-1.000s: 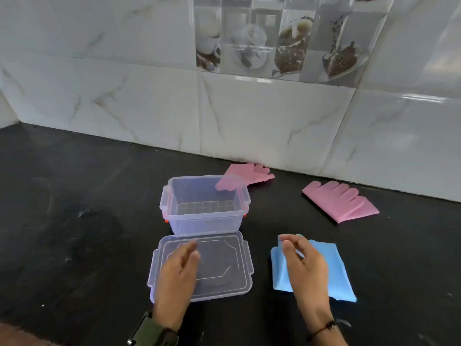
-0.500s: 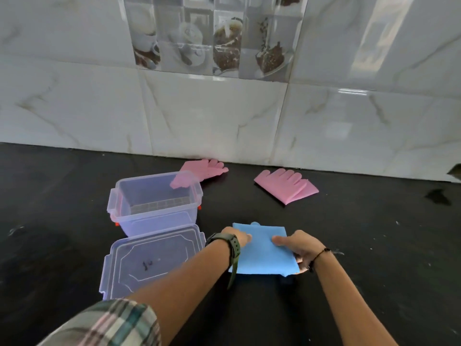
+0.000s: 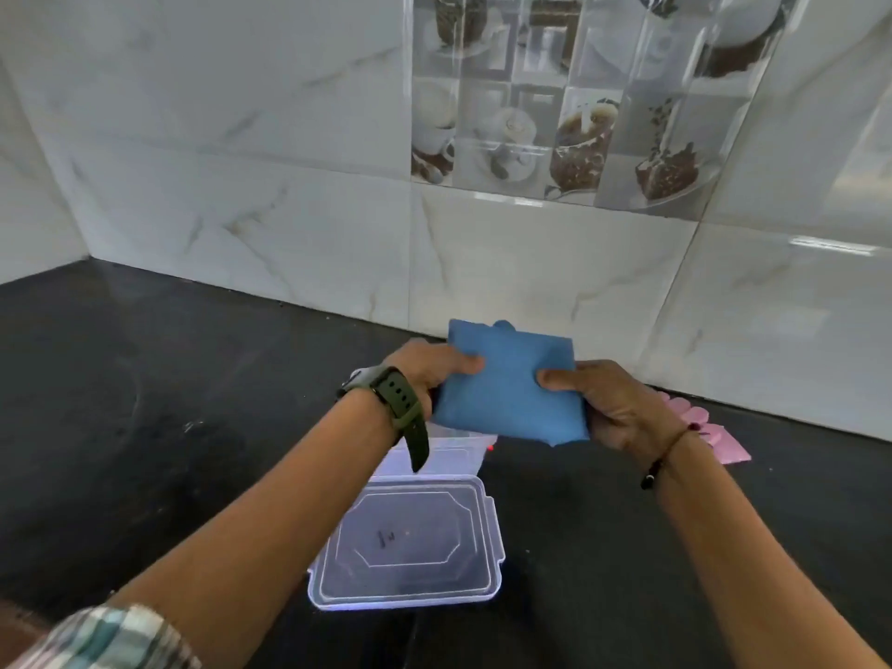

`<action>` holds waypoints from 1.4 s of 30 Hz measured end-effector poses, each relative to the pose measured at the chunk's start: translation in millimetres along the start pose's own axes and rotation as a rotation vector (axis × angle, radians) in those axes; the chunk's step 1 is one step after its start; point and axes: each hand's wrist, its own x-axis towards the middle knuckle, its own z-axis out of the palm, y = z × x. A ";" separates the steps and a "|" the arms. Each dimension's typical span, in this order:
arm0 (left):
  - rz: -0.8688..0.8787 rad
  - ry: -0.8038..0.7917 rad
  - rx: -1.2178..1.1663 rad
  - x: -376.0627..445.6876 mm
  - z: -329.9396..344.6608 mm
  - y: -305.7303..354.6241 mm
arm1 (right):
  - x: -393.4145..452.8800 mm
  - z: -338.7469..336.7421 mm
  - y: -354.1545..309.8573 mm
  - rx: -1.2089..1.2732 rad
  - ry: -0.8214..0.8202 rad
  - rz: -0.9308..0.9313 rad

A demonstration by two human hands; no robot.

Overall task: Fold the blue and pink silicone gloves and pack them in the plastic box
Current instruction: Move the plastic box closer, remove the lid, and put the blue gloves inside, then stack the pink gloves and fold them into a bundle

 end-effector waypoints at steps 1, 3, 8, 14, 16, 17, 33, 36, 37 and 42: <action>0.039 0.090 0.038 4.7 -15.5 9.2 | 16.3 16.9 -5.9 -0.019 -0.025 -0.003; 0.037 0.232 0.183 14.7 -38.6 17.6 | 47.7 46.1 -3.8 -0.089 -0.057 0.034; -0.074 0.360 0.657 57.2 -66.0 -11.8 | 107.4 83.8 27.5 -0.597 0.111 0.166; -0.047 0.360 0.934 93.2 -68.9 -36.1 | 130.9 99.2 40.4 -1.249 0.196 0.109; -0.041 0.282 1.095 99.4 -67.9 -45.9 | 131.3 103.8 55.3 -1.359 0.203 0.077; -0.044 0.236 1.156 104.2 -67.3 -52.8 | 131.0 105.8 64.2 -1.394 0.205 0.081; 0.650 0.041 0.980 114.0 97.9 -32.5 | 59.7 -142.5 46.6 -0.969 0.940 0.121; 0.537 -0.158 1.016 143.0 172.9 -60.5 | 58.7 -189.6 70.3 -0.823 0.895 0.259; 0.496 -0.186 1.045 152.9 192.2 -72.1 | 63.4 -200.4 75.5 -0.795 0.869 0.284; 0.468 -0.204 1.188 184.1 255.6 -125.9 | 89.9 -231.0 83.1 -0.754 0.825 0.296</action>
